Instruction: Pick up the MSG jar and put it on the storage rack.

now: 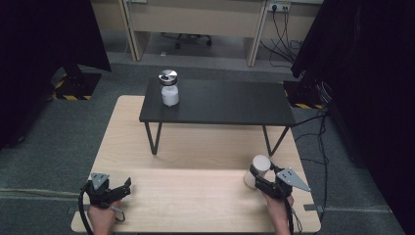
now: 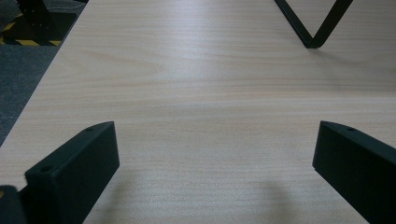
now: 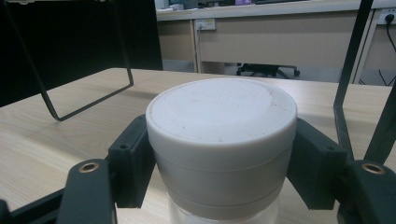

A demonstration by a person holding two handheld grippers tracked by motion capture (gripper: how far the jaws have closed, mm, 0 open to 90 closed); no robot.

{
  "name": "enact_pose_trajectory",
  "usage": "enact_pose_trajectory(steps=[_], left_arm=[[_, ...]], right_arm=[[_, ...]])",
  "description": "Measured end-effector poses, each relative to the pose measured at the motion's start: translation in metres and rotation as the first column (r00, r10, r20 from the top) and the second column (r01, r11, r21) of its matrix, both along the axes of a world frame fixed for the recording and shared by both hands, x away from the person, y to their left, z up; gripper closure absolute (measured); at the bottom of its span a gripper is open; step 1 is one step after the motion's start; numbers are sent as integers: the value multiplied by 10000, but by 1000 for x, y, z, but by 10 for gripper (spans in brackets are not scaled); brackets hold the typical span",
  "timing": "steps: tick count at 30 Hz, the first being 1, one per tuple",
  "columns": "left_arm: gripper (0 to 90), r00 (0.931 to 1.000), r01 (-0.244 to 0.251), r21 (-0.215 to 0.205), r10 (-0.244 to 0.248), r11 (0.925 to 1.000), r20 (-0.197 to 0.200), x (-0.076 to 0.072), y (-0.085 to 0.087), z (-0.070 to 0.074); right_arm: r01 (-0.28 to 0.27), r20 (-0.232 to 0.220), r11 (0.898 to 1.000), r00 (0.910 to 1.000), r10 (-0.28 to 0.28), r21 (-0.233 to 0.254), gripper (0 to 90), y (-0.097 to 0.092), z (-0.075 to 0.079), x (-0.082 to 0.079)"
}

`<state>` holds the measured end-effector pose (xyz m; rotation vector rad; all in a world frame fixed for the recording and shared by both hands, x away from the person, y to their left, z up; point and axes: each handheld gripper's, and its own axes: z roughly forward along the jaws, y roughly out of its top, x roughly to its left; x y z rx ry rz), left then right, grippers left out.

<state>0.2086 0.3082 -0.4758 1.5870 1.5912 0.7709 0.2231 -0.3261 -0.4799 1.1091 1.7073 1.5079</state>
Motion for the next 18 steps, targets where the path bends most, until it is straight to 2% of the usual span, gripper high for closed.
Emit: enact_pose_trajectory(steps=[10,18], left_arm=[[0,10000,23,15,-23,10000,18,0,0,0],[0,10000,23,37,-23,10000,1,0,0,0]], right_arm=[[43,191,10000,9998,-43,19,332,1,-4,-1],[4,36,9998,10000,-5,199,333,-2,-3,-1]])
